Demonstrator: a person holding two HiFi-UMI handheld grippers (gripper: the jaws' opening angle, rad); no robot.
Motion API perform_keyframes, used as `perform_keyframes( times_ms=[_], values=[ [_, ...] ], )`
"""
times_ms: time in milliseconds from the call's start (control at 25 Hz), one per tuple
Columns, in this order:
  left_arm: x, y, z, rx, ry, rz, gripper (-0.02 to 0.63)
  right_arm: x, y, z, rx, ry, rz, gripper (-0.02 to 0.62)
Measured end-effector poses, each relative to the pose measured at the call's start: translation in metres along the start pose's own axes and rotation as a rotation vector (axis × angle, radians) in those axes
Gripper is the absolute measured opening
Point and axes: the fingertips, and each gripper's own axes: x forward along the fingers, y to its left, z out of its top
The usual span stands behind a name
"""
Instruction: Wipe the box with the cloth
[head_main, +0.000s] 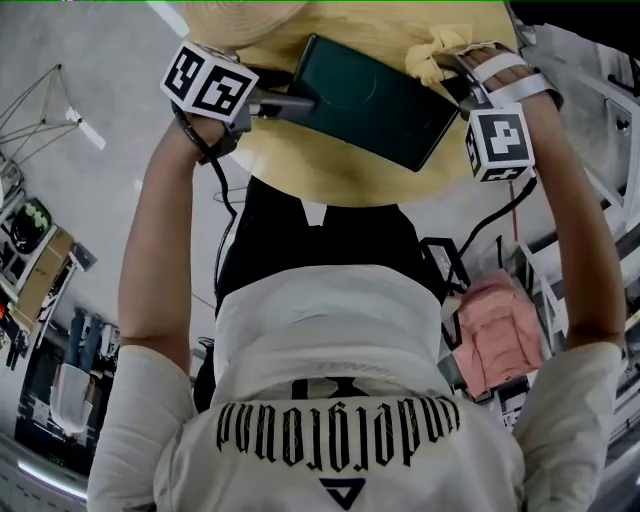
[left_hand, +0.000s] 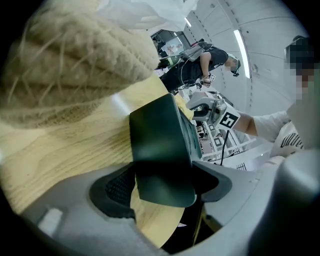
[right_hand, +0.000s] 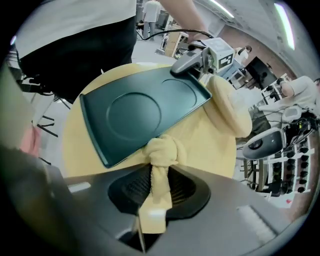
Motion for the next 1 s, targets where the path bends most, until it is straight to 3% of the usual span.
perform_keyframes(
  times_ms=[240,360,640,760,1000],
  values=[
    [0.000,0.004,0.001,0.002,0.000,0.015,0.360,-0.012,0.075,-0.045,0.105,0.036,0.094,0.071],
    [0.001,0.002,-0.001,-0.015,0.008,-0.002,0.360,-0.010,0.086,-0.050,0.115,0.042,0.107,0.071],
    [-0.004,0.002,0.004,0.015,-0.002,0.026,0.360,0.022,0.024,-0.016,-0.009,0.023,0.025,0.069],
    [-0.004,-0.003,-0.005,-0.011,0.008,0.000,0.361,0.030,-0.011,0.006,-0.077,0.011,-0.023,0.070],
    [0.009,-0.006,-0.008,-0.003,0.019,-0.010,0.360,0.045,-0.067,0.049,-0.060,-0.024,-0.135,0.069]
  ],
)
